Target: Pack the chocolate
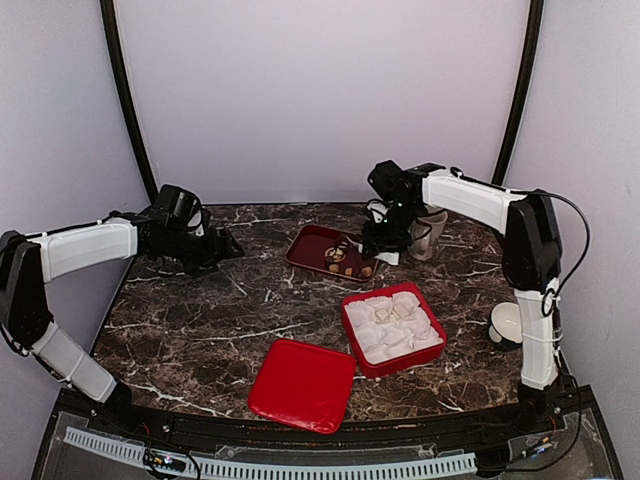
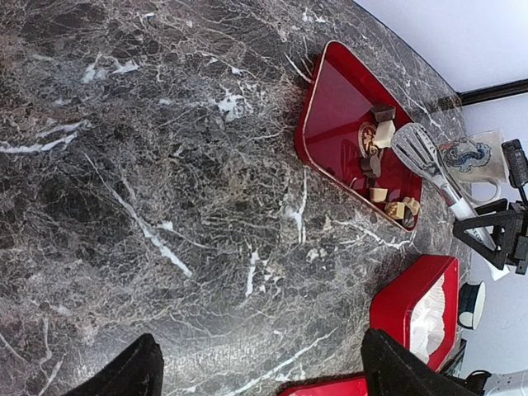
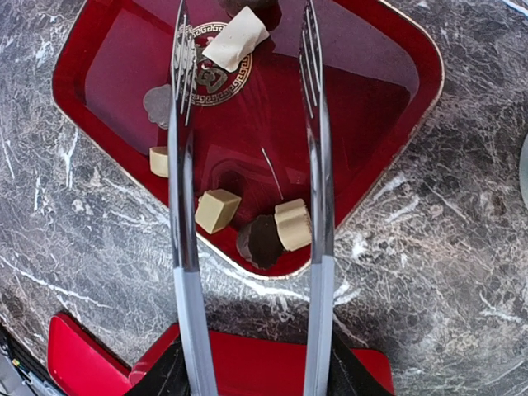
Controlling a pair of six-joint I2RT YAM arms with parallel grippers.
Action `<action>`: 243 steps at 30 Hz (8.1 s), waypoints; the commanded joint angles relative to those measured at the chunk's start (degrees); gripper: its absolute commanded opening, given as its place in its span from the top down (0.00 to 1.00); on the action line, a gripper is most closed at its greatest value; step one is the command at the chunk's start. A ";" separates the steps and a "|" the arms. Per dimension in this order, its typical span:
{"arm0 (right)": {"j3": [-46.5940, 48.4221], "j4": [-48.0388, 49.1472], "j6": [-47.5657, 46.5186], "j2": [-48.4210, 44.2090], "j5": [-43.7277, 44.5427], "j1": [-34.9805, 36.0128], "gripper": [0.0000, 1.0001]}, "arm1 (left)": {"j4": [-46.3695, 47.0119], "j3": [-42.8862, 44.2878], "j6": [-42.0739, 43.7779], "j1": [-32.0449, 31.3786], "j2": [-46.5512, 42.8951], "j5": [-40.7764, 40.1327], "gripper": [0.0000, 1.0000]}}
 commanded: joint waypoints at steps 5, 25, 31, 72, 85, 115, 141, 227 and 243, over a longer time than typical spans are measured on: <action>6.72 0.11 2.05 3.82 2.66 1.65 0.53 | -0.15 0.09 1.25 0.59 -0.02 0.06 0.15; 9.44 -4.22 1.10 7.11 5.28 2.10 0.62 | -1.53 0.72 3.18 2.86 -0.04 0.13 0.15; 7.53 -4.53 0.31 4.74 6.18 1.84 0.70 | -1.46 0.53 3.40 3.03 -0.07 0.10 0.15; -37.88 1.14 3.27 -46.07 -1.88 11.91 0.80 | 1.36 -6.34 5.26 3.18 -5.30 3.14 0.15; -45.54 6.44 4.57 -43.82 -1.16 16.17 0.78 | 1.69 -7.42 4.44 3.20 -6.25 3.06 0.15; -38.87 1.12 4.18 -40.59 3.64 17.04 0.64 | 1.12 -7.02 5.34 3.23 -5.49 2.62 0.16; -15.51 3.50 -6.54 -18.80 -0.37 -0.20 0.63 | 0.35 -6.54 2.10 3.18 -6.88 -6.62 0.11; -29.64 -5.31 -2.84 -40.82 4.48 0.19 0.74 | -1.05 -2.77 13.11 3.16 -4.65 -2.06 0.09; -43.52 -15.16 2.77 -53.38 0.87 4.89 0.73 | 0.32 -3.67 12.29 2.93 -4.26 -0.17 0.10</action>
